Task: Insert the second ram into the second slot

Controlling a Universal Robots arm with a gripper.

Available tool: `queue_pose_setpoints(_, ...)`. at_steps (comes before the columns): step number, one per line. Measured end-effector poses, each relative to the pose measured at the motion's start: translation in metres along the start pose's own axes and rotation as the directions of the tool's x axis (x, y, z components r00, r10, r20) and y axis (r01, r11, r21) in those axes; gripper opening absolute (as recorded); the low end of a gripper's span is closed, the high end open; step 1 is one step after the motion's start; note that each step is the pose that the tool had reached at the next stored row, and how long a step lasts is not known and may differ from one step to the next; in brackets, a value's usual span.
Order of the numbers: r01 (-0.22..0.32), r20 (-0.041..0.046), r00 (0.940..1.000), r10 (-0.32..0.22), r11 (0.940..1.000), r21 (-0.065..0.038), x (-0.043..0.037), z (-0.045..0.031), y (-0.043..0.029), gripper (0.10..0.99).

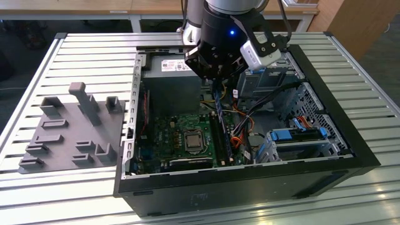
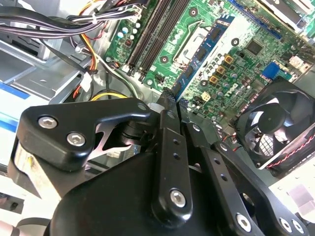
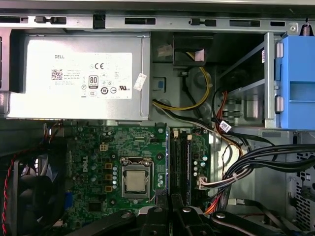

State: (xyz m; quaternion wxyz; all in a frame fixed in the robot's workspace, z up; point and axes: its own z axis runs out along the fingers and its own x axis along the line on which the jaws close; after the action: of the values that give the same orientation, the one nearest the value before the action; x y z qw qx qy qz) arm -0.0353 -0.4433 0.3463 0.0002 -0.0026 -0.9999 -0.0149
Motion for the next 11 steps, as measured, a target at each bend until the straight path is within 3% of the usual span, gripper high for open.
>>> queue_pose_setpoints(11,0.0,-0.0052,1.0,0.0,1.0,0.0,0.0,0.0014,0.0,0.137)
